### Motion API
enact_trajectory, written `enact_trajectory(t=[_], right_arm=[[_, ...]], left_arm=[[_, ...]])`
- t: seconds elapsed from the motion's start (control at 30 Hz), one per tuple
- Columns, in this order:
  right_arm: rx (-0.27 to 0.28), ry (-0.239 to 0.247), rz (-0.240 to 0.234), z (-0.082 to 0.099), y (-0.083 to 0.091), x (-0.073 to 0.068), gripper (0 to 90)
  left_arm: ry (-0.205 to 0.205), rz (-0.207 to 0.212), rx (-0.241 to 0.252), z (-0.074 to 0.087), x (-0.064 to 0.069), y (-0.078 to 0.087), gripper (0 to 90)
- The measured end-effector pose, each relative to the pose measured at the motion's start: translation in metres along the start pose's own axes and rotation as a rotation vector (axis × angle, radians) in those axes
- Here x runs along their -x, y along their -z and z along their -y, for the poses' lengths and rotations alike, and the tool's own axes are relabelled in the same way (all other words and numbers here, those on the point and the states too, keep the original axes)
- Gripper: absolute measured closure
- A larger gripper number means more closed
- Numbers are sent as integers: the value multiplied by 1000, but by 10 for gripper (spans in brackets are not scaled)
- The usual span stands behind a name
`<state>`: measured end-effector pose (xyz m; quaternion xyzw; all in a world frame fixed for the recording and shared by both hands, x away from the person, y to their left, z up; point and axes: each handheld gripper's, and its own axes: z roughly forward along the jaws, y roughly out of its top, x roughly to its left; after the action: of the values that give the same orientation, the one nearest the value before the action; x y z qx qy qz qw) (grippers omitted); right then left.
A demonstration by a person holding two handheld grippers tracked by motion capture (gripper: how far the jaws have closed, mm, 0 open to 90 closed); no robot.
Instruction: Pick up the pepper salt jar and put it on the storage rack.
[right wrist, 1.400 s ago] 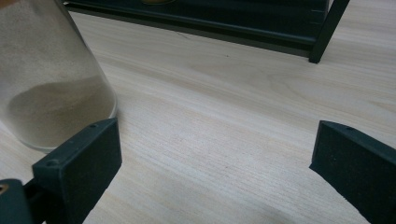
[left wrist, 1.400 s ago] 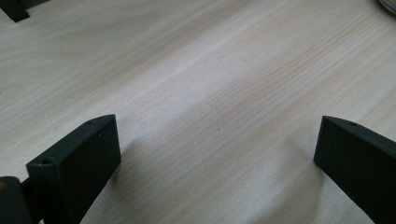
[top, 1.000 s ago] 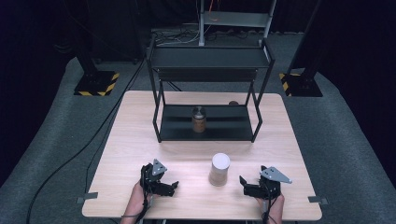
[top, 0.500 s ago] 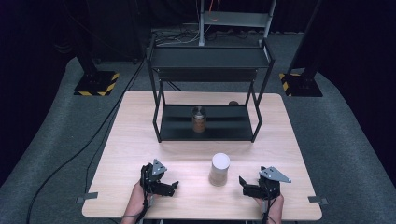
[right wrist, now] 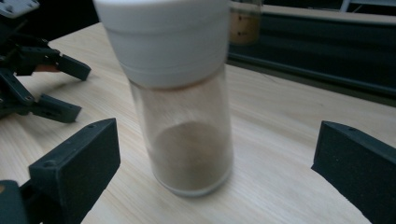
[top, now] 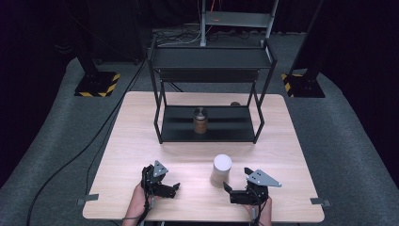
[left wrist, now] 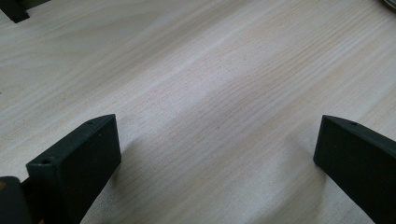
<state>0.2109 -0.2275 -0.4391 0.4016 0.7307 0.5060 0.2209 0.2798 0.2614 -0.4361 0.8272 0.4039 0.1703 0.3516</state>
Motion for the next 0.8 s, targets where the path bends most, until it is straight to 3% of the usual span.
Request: enact_trajectory(t=[0.3, 0.6, 0.63, 0.8], right_arm=[[64, 87, 6, -15, -14, -23, 0], [97, 98, -1, -15, -27, -21, 8], [126, 91, -2, -10, -28, -20, 39], [160, 93, -6, -5, -30, -17, 117]], left_arm=[[0, 0, 0, 0, 0, 0, 0], [0, 0, 0, 0, 0, 0, 0], [0, 0, 0, 0, 0, 0, 0], [0, 0, 0, 0, 0, 0, 0]])
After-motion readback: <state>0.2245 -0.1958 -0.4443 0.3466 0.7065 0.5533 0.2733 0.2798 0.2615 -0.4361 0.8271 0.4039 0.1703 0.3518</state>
